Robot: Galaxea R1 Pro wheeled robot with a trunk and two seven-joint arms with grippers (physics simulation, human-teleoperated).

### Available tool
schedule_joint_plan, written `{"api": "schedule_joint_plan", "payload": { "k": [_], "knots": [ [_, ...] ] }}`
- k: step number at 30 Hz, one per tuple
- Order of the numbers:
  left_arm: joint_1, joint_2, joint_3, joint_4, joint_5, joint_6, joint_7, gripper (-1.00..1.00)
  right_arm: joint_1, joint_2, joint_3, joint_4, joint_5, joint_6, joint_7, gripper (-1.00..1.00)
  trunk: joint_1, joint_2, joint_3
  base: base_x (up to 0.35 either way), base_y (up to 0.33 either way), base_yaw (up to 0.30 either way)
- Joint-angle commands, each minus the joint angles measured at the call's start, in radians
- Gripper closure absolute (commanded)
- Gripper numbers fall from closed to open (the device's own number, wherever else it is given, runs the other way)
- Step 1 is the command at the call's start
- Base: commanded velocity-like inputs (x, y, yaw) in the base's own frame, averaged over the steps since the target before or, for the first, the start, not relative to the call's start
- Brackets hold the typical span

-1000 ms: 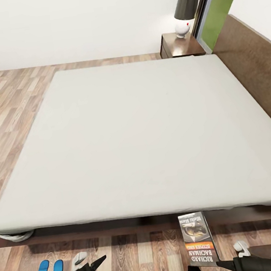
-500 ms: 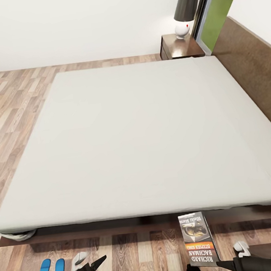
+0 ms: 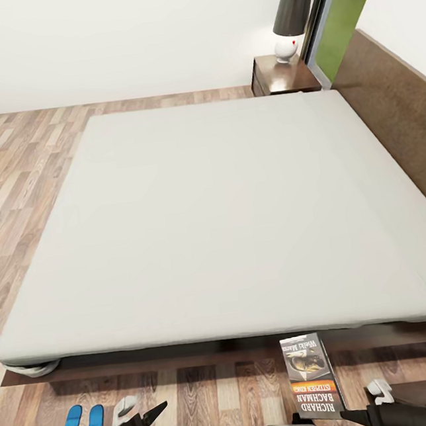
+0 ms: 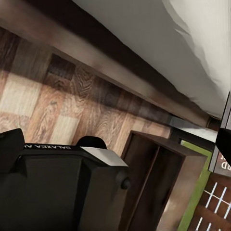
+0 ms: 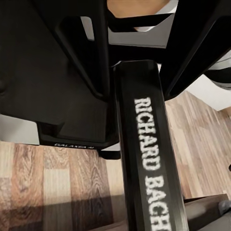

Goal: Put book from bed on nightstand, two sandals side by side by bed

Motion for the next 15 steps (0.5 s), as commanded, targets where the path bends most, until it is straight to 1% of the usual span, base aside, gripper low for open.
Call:
{"api": "schedule_joint_plan", "payload": {
  "k": [1,15],
  "knots": [
    [0.0,0.0,0.007,0.0,-0.002,0.011,-0.005,-1.0,-0.001,-0.001,0.005,0.0,-0.01,0.008,-0.001,1.0,-0.004,0.007,0.003,0.0,0.0,0.0],
    [0.0,0.0,0.006,0.0,-0.002,0.011,-0.005,-1.0,-0.001,-0.001,0.005,0.0,-0.011,0.008,-0.001,1.0,-0.057,0.105,0.046,0.0,0.0,0.0]
  ]
}}
